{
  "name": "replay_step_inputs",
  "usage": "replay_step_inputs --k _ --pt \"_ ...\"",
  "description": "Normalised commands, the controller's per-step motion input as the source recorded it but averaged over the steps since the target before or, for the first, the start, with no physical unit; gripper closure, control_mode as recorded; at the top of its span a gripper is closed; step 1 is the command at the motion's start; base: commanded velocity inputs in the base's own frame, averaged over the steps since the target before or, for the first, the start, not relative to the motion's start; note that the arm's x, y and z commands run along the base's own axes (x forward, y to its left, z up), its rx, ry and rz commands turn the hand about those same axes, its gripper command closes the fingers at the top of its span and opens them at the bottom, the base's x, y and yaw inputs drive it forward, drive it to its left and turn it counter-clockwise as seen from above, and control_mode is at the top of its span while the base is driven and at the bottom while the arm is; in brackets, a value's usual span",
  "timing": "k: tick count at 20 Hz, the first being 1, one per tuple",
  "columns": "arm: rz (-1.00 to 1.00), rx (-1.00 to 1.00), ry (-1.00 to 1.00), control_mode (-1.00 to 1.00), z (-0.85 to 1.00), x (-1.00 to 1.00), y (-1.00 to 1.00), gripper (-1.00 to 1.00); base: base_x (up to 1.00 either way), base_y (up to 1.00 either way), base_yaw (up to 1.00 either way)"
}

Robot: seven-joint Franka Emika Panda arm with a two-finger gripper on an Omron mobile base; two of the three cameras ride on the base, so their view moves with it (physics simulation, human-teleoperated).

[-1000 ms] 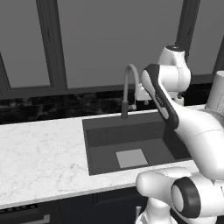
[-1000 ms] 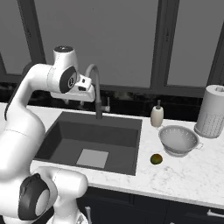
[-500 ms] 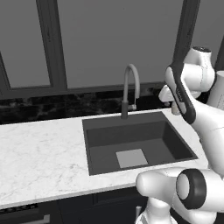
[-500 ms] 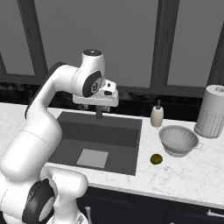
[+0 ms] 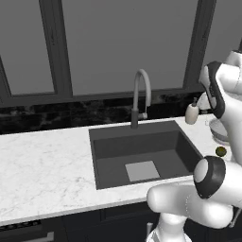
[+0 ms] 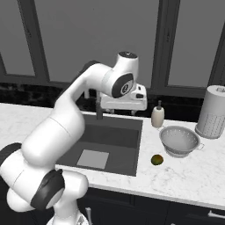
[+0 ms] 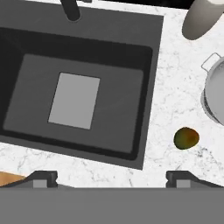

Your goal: Put the colander in the sink, put the mango in the colander, and turn on the sink faucet and pour water over the colander.

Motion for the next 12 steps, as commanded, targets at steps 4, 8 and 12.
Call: replay_step_inputs --k 4,8,12 --pt "0.06 0.00 0.00 -1.00 -0.34 0.25 -0.77 -1.00 0.00 0.00 0.00" --pt "0.01 0.00 0.00 -1.00 -0.59 0.29 -0.63 -1.00 0.00 0.00 0.00" --pt "0.00 -0.06 0.00 -1.00 -0.72 0.46 -0.40 -1.00 0.00 0.00 0.00"
